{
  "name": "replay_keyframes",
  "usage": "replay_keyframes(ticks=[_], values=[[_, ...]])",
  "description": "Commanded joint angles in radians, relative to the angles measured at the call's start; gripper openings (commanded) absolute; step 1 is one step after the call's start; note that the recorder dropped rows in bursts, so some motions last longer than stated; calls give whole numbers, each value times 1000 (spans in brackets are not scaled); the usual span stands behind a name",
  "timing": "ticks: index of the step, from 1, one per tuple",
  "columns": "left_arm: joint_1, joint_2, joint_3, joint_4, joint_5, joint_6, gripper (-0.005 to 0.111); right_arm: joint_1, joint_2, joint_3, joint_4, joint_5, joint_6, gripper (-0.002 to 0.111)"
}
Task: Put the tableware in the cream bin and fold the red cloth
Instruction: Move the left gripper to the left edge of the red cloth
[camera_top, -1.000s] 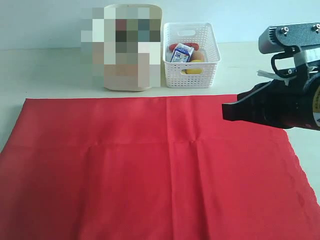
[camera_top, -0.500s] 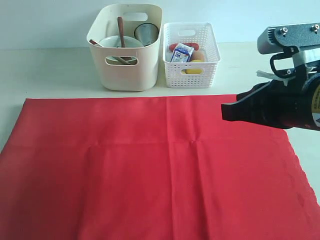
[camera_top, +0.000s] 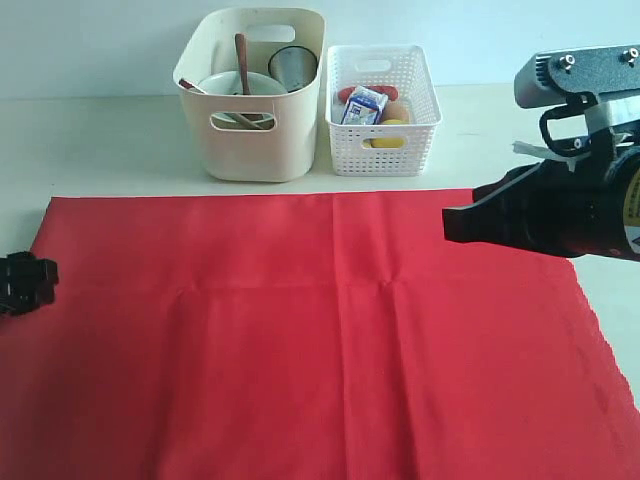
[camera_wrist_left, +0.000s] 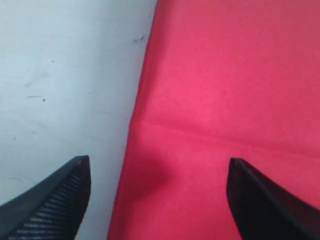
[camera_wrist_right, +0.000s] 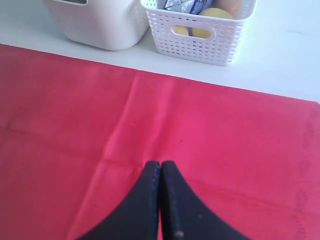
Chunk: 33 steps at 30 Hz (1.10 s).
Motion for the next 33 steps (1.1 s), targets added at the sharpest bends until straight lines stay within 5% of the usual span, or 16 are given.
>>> replay_keyframes(ticks=[1,4,9,15,22,33], values=[[-8,90,-7,3,-61,10,73,0,0,4,-10,-8,1,0],[-8,124,-7,3,-66,25,62,0,0,4,-10,-8,1,0],[-8,185,-7,3,-61,25,0,0,0,4,-11,-5,1,0],[35,167,-11,8,-33,107,0,0,0,4,-13,-6,-1,0],[139,82,-112,10,170,141,0,0,96,4,-2,28,-41,0],[141,-137,-208,1,325,192,0,0,470,4,63,-15,-41,0]])
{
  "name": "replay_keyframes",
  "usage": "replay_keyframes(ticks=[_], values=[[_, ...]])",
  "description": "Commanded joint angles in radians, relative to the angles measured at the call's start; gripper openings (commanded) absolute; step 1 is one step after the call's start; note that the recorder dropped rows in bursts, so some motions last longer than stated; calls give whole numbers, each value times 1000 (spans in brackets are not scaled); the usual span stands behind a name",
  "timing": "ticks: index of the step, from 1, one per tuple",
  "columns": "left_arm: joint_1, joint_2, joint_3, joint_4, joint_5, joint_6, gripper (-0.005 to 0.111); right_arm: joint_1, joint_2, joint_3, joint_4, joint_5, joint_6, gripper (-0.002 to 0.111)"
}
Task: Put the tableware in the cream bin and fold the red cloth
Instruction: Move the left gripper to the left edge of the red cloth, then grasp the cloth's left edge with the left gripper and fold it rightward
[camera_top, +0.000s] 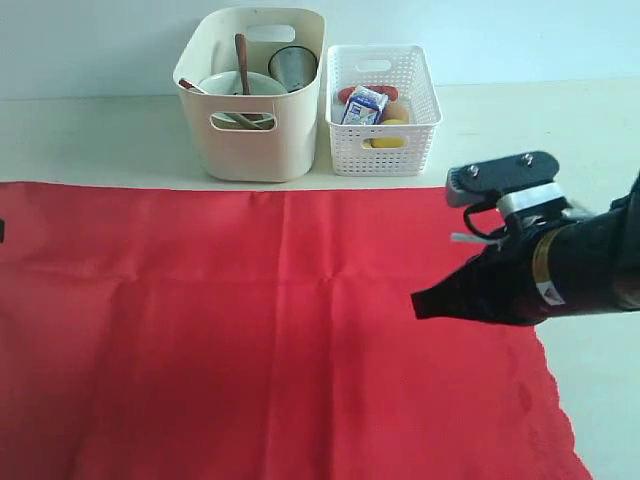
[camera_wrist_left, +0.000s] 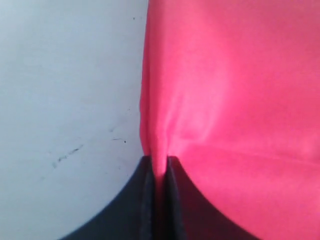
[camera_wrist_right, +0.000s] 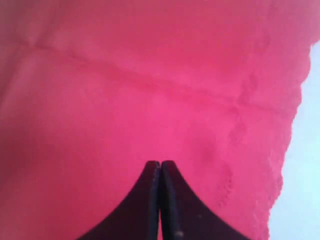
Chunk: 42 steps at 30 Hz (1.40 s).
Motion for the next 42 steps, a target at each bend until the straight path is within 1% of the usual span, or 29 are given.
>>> replay_keyframes(ticks=[1,3,5,6,7,9,10,13,14,15,16,17,18,25,31,35,42], values=[[-4,-94,-15,-5,45,7,0,0,133,4,13,-22,-6,0],[-39,-134,-15,-7,57,7,0,0,191,3,13,-33,-6,0],[-95,-172,-15,-7,63,7,0,0,228,3,13,-36,-6,0],[-137,-190,-15,-7,69,7,0,0,239,3,32,-36,-6,0],[-163,-197,-15,-7,74,7,0,0,239,3,56,-36,-6,0],[-253,-226,-15,-11,84,5,0,0,215,3,96,-34,-8,0],[-273,-234,-19,-20,87,5,0,0,202,3,96,-30,-8,0],[-352,-243,-95,-37,178,5,0,0,107,3,108,-30,-8,0],[-372,-243,-123,-46,197,5,0,0,80,3,124,-28,-8,0],[-406,-243,-159,-53,212,5,0,0,25,3,137,-28,-9,0],[-428,-243,-184,-53,216,5,0,0,-17,3,144,-26,-10,0],[-468,-243,-217,-53,218,5,0,0,-79,3,144,-22,-10,0],[-493,-241,-235,-55,218,5,0,0,-121,3,144,-22,-10,0],[-666,-199,-331,-60,217,-3,0,0,-439,3,128,-30,-12,0],[-803,-99,-394,-87,189,-9,0,0,-657,3,63,-21,-16,0],[-888,-26,-468,-87,189,-9,0,0,-741,3,40,28,-16,0],[-977,115,-619,-87,219,-9,0,0,-772,3,40,160,-16,0]])
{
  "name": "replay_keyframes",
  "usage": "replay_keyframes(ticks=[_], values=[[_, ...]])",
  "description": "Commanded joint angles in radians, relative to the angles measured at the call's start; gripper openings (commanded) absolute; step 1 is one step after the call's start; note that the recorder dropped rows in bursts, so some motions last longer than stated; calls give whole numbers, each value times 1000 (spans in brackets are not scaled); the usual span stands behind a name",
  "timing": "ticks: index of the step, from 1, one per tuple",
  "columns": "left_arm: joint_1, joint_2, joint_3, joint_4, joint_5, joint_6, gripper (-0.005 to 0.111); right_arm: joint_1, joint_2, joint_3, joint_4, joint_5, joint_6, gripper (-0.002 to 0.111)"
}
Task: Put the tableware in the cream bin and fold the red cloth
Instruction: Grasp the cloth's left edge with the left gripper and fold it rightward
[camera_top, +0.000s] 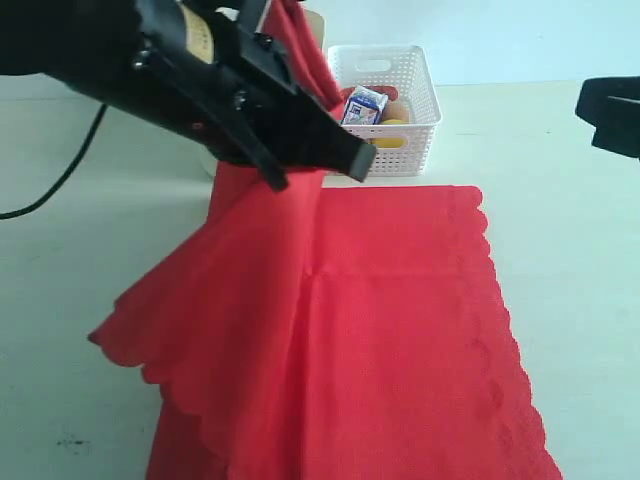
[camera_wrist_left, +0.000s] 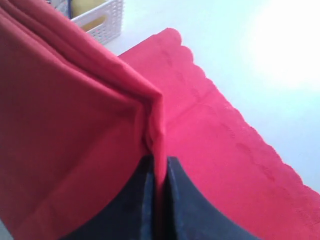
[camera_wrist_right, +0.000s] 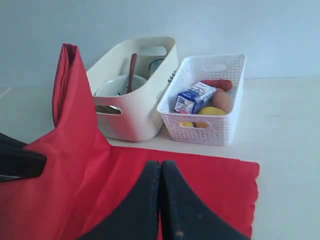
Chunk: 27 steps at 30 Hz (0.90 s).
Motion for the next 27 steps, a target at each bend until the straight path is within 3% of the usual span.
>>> replay_keyframes(ticks=[1,12,21,23,27], values=[[-53,86,-102,-9,12,-6,0,0,-8,0,-9,84,-10,0],[-126,248,-293,-30,94,-6,0,0,-8,0,-11,89,-10,0],[-137,307,-370,-77,97,-6,2,0,-8,0,-15,89,-10,0],[-141,331,-370,-82,97,-6,12,0,-8,0,-28,89,-10,0],[-150,372,-370,-115,80,-6,46,0,-8,0,-41,89,-10,0]])
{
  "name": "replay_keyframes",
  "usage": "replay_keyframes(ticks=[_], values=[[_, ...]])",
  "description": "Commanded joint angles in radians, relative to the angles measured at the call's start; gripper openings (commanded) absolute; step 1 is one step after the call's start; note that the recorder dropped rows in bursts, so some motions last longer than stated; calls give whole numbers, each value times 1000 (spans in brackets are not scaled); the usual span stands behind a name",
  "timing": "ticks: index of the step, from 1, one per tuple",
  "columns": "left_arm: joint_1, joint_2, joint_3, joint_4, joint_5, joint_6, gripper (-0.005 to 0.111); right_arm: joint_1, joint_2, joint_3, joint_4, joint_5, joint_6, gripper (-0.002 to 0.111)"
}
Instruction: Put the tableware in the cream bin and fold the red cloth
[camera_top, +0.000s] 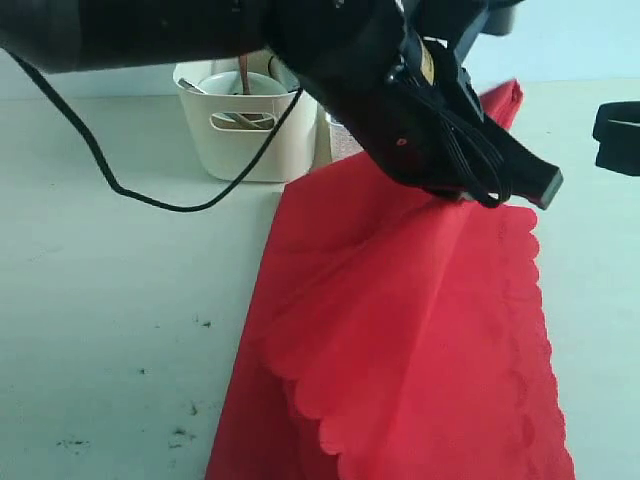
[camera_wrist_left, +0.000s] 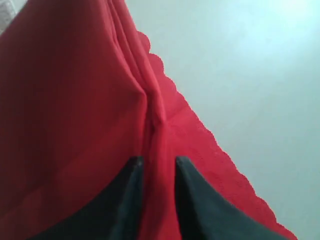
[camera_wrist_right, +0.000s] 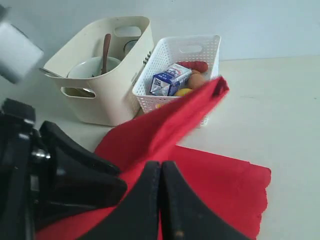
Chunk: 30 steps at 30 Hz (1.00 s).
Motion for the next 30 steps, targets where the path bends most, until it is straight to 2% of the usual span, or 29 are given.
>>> replay_keyframes(ticks=[1,4,7,10,14,16,18,19,20,21,26,30], values=[[-15,38,-5,-63,-31,-1,53,0,-8,0,-32,-1,-8,0],[-27,49,-5,-116,-33,54,68,0,-8,0,-50,-1,-6,0],[-34,50,-5,-123,-31,85,77,0,-8,0,-58,-1,-6,0],[-29,45,-5,-104,-8,85,79,0,-8,0,-66,-1,-6,0],[8,49,0,20,93,85,78,0,-8,0,-98,-1,26,0],[39,55,16,32,112,81,70,0,-8,0,-98,-1,26,0],[81,62,31,26,118,81,49,0,-8,0,-98,-1,26,0],[103,64,40,26,120,77,34,0,-8,0,-98,-1,26,0],[124,66,50,26,115,68,14,0,-8,0,-98,-1,26,0],[141,66,62,26,104,65,0,0,-8,0,-98,-1,26,0],[235,75,148,17,36,54,3,0,-8,0,-98,-1,26,0],[231,104,211,11,26,56,3,0,-8,0,-98,-1,26,0]])
